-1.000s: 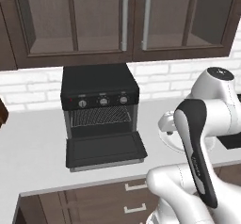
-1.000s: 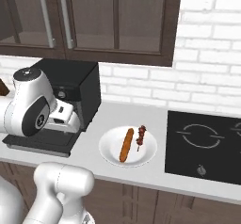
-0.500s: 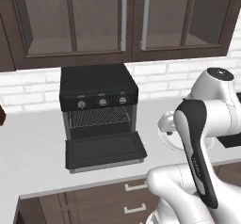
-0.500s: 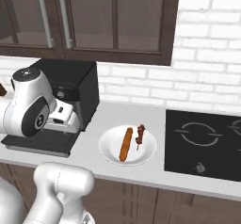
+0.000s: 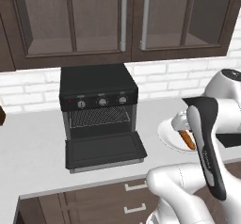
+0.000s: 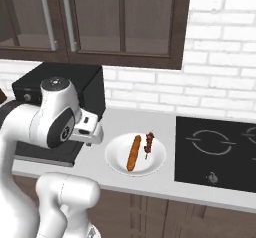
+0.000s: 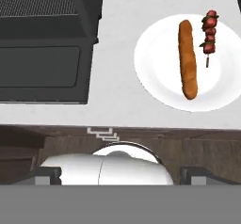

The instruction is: Pick up the kebab skewer and baguette bread, and place them inside the toaster oven. Close the toaster oven door and start by setting the timer.

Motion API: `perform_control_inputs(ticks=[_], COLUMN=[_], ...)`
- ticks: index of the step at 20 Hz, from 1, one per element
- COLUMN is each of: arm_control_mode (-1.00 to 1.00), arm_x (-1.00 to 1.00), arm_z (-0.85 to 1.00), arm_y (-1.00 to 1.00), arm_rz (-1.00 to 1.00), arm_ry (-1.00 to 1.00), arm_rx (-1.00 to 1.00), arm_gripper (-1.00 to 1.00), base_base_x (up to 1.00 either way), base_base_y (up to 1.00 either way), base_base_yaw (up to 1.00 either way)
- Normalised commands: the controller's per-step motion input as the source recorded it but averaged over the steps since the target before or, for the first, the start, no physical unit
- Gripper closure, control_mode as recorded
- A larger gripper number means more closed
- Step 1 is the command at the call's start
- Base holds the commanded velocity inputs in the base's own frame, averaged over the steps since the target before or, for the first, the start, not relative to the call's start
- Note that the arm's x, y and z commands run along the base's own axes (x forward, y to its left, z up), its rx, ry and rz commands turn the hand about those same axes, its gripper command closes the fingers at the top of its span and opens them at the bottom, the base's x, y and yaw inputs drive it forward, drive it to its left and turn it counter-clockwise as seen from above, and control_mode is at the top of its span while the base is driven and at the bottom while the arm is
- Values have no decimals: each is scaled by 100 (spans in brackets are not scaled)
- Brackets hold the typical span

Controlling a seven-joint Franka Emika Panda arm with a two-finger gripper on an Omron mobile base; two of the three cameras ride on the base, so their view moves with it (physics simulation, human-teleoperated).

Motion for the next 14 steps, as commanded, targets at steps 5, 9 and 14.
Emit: perform_control_inputs(ticks=[5, 9, 14], arm_control_mode=[-100, -100, -100], arm_x=[44, 43, 40], arm_z=[-26, -49, -71], arm_y=[-95, -68, -28], arm_rz=[6, 7, 3], arm_ry=[0, 0, 0], arm_rx=[2, 0, 0], arm_gripper=[-100, -100, -100], base_base_x=[0, 0, 0], base_base_y=[0, 0, 0], base_base_yaw=[0, 0, 0])
